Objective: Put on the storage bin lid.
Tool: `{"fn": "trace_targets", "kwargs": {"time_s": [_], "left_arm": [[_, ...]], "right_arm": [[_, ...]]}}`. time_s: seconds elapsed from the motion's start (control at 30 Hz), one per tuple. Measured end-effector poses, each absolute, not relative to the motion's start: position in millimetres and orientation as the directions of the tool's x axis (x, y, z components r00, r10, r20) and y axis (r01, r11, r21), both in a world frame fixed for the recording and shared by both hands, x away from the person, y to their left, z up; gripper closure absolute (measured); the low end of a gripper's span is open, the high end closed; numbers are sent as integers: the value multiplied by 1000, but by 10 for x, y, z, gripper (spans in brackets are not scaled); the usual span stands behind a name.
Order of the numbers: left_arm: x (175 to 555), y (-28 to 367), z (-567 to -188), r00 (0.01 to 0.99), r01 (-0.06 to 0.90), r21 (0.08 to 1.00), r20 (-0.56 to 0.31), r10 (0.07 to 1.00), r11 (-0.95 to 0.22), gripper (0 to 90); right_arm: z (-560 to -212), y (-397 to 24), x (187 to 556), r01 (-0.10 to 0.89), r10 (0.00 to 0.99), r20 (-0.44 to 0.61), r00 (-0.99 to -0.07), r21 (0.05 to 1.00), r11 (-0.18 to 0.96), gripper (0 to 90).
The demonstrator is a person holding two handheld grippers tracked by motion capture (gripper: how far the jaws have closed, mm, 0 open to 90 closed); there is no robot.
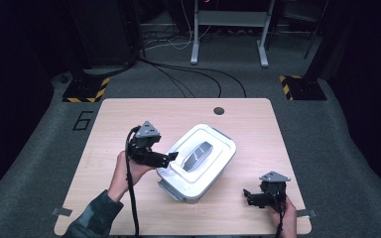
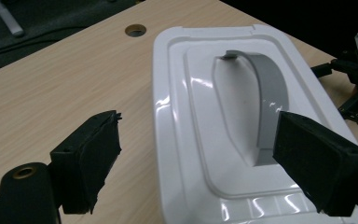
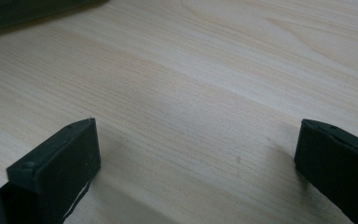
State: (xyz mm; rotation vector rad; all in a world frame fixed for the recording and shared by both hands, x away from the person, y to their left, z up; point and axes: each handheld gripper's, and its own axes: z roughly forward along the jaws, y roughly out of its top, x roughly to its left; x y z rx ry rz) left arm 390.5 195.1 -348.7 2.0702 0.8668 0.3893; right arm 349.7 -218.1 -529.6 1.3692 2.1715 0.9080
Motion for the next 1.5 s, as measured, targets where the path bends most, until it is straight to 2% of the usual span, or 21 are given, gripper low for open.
{"fn": "trace_targets", "kwargs": {"time_s": [0.53, 0.83, 1.1, 1.3, 1.5], "left_arm": [[3842, 2529, -3810, 638, 469, 770, 43, 769, -432, 73], [3757, 2783, -4214, 609, 530, 748, -8, 793, -399, 14], [3656, 2974, -4683, 558, 602, 711, -48, 829, -364, 6], [3595, 3034, -5007, 556, 636, 687, -91, 826, -353, 0], [3521, 2977, -5259, 539, 628, 680, -29, 842, -378, 0]], "right_arm": [[-5297, -2179, 3496, 631, 903, -3, -430, 714, 303, 0], [-5297, -2177, 3496, 632, 904, -3, -427, 715, 301, 0], [-5297, -2172, 3497, 633, 905, 0, -425, 715, 297, 0], [-5297, -2168, 3497, 634, 907, 2, -421, 715, 293, 0], [-5297, -2168, 3497, 634, 907, 2, -421, 715, 293, 0]]}}
